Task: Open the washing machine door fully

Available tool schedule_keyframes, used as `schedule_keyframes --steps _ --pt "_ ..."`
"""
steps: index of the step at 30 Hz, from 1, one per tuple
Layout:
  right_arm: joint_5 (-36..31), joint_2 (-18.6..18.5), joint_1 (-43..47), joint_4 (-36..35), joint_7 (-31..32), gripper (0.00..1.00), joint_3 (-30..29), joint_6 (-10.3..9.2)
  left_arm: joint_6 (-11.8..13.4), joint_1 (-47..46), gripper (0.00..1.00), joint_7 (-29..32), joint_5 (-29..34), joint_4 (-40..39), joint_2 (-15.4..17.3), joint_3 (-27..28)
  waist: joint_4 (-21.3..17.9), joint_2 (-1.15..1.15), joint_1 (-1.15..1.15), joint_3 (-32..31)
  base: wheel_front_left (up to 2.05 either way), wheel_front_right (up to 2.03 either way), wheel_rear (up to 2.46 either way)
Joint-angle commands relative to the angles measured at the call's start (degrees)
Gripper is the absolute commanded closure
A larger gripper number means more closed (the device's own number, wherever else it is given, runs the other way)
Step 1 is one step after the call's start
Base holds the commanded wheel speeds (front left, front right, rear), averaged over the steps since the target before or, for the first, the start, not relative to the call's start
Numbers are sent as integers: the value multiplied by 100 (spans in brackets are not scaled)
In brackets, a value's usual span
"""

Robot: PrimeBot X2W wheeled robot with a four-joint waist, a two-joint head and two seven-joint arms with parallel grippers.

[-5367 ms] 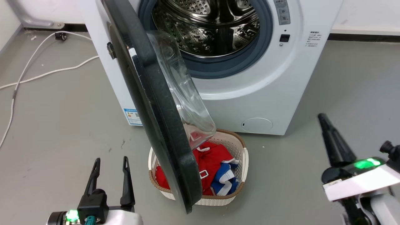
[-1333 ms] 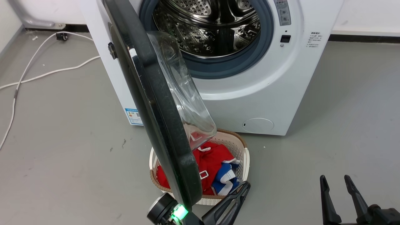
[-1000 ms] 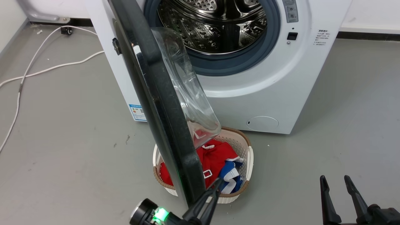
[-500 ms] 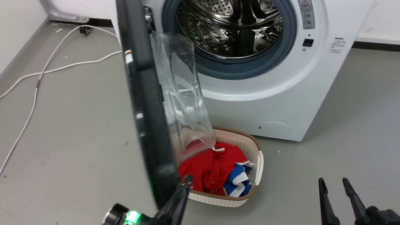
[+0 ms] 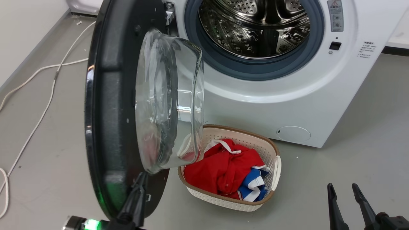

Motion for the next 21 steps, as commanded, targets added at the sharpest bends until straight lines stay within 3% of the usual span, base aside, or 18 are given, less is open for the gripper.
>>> schedule_keyframes --steps 1,13,21 --pt "-40 7 40 -14 -12 0 -4 1 52 25 100 15 -18 -25 67 141 39 0 0 17 0 0 0" --pt "-110 7 -81 -32 -12 0 21 1 67 57 100 15 -237 25 399 1159 53 0 0 176 0 0 0" --pt "-163 7 -172 -67 -12 0 -20 1 57 -10 100 18 -378 233 350 1707 24 0 0 361 0 0 0"
